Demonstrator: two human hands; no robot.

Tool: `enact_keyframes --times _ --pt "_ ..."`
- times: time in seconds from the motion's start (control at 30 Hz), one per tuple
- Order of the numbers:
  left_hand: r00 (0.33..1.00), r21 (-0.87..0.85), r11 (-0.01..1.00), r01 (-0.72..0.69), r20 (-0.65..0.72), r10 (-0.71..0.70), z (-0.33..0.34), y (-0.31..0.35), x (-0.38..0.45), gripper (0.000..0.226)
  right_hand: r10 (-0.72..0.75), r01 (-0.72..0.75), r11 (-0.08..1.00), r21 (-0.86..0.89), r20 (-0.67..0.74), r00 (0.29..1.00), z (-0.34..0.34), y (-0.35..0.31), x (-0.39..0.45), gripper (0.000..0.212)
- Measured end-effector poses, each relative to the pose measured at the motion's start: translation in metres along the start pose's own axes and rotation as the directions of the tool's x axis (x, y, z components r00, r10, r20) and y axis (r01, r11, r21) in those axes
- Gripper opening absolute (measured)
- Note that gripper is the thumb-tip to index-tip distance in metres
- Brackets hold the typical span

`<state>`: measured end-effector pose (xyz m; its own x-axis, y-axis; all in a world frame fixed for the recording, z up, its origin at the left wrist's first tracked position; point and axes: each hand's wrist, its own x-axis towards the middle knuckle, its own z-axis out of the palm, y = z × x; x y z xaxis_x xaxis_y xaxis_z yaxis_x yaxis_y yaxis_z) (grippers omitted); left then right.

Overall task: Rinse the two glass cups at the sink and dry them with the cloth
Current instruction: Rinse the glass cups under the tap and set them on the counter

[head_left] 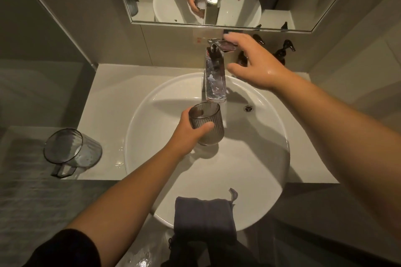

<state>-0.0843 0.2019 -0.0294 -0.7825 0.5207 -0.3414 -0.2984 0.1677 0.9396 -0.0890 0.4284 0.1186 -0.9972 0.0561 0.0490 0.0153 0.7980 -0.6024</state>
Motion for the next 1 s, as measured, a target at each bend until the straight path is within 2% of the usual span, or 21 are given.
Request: enact_keyframes --times 0.1,0.2,0.27,0.43,0.6,0.7,0.83,1.0 --pt "1.0 -0.064 0.998 0.025 0.015 -0.024 -0.002 -0.001 0.002 0.077 0.143 -0.143 0.986 0.085 0.006 0.99 0.019 0.029 -0.031 0.067" --pt "0.998 -0.165 0.986 0.036 0.064 -0.026 -0.001 -0.001 0.006 0.057 0.275 -0.295 0.929 0.222 0.117 0.954 0.052 0.053 -0.056 0.066" --pt "0.994 -0.261 0.963 0.061 0.099 -0.036 0.0 0.0 0.006 0.051 0.316 -0.364 0.875 0.321 0.193 0.929 0.074 0.061 -0.07 0.064" --pt "0.98 -0.431 0.884 0.182 0.15 -0.128 0.005 0.002 0.002 0.066 0.365 -0.503 0.672 0.544 0.348 0.863 0.109 0.054 -0.079 0.057" --pt "0.964 -0.508 0.821 0.26 0.184 -0.191 0.008 0.005 -0.002 0.068 0.366 -0.54 0.565 0.624 0.397 0.842 0.13 0.046 -0.079 0.041" --pt "0.958 -0.506 0.814 0.285 0.183 -0.222 0.011 0.008 -0.005 0.064 0.363 -0.544 0.496 0.677 0.407 0.838 0.133 0.038 -0.079 0.038" --pt "0.952 -0.503 0.809 0.306 0.139 -0.274 0.018 0.008 -0.007 0.05 0.393 -0.543 0.435 0.718 0.391 0.832 0.137 0.025 -0.079 0.037" --pt "0.946 -0.443 0.839 0.317 0.088 -0.311 0.028 0.005 -0.002 0.048 0.44 -0.551 0.319 0.771 0.395 0.807 0.147 0.019 -0.079 0.043"
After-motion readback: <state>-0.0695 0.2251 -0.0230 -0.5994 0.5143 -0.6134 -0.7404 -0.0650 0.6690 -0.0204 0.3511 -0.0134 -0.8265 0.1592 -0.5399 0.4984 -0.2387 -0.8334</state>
